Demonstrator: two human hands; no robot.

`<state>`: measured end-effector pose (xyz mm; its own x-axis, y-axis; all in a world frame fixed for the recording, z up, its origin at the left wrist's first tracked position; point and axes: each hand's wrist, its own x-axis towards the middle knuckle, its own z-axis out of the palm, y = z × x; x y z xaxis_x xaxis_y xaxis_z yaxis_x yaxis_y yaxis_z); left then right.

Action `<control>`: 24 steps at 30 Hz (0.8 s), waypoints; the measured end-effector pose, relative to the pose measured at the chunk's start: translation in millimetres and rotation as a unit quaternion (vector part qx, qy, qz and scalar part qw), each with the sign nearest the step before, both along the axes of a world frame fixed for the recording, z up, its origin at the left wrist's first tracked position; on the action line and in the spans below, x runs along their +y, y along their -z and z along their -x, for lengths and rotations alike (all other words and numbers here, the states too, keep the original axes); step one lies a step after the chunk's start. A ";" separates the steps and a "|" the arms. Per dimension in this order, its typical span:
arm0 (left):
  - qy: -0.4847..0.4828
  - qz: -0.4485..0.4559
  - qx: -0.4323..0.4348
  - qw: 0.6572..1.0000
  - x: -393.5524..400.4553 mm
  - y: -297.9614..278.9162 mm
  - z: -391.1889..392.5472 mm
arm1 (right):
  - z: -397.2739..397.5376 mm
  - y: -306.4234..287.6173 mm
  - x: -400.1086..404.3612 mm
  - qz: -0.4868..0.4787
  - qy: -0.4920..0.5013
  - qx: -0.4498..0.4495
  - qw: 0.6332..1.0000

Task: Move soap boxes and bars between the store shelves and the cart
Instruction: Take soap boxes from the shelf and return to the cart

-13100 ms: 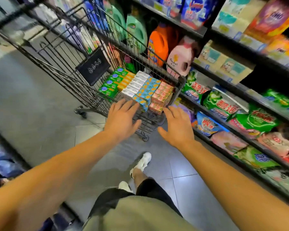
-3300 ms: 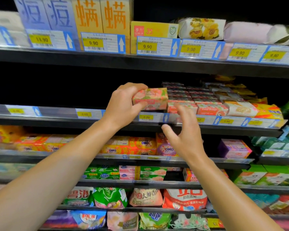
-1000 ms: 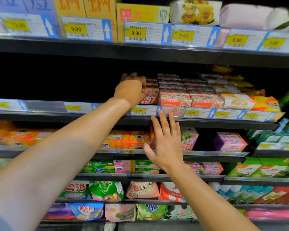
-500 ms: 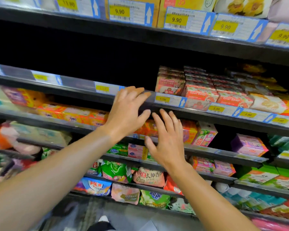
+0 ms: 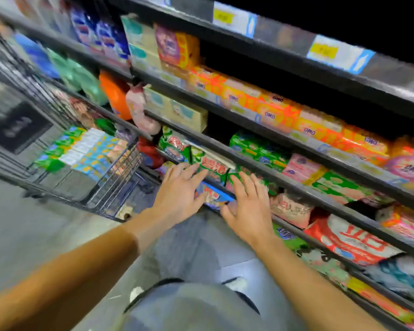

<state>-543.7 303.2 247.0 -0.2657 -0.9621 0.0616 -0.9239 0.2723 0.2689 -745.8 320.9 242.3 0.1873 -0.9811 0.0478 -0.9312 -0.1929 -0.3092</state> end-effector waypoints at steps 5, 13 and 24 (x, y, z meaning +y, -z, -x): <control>-0.047 -0.001 -0.004 0.999 47.1 22.4 -125.0 | -115.8 17.6 25.8 -0.055 -0.055 0.013 0.997; -0.122 -0.017 -0.023 0.992 83.1 40.3 -302.9 | -275.2 22.4 27.8 -0.088 -0.127 0.036 0.987; -0.164 -0.013 0.001 0.986 43.1 60.6 -412.8 | -406.3 51.8 -41.8 -0.116 -0.179 0.038 0.976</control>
<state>-130.9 346.3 186.4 0.0604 -0.9975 0.0359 -0.9605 -0.0483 0.2739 -339.5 279.2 190.5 0.5140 -0.8354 -0.1948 -0.8394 -0.4430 -0.3148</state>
